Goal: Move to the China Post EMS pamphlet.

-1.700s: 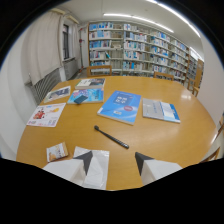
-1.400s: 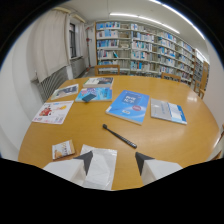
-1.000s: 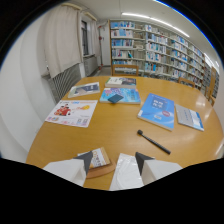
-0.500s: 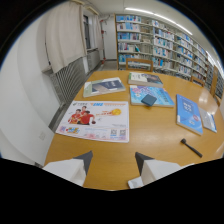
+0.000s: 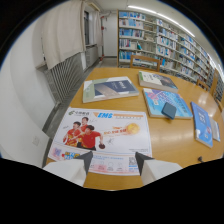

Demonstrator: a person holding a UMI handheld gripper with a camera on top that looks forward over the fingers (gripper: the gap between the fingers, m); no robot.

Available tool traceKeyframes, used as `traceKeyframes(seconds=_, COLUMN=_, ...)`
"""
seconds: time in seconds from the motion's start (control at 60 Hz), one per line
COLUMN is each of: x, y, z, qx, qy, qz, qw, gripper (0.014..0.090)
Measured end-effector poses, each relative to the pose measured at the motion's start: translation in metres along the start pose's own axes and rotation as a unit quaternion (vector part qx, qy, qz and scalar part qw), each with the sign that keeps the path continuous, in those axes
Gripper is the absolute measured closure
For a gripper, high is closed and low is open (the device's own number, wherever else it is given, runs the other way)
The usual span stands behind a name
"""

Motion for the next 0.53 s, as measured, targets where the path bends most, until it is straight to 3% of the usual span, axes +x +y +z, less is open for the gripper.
traceKeyframes(seconds=0.25, x=-0.012, y=-0.017, z=0.061, qx=-0.016, qy=0.014, qz=-0.002, qw=1.0, gripper=0.0204)
traceKeyframes(seconds=0.533, x=-0.014, y=-0.022, z=0.076, qx=-0.019, qy=0.019, qz=0.003, qw=1.0, gripper=0.0205)
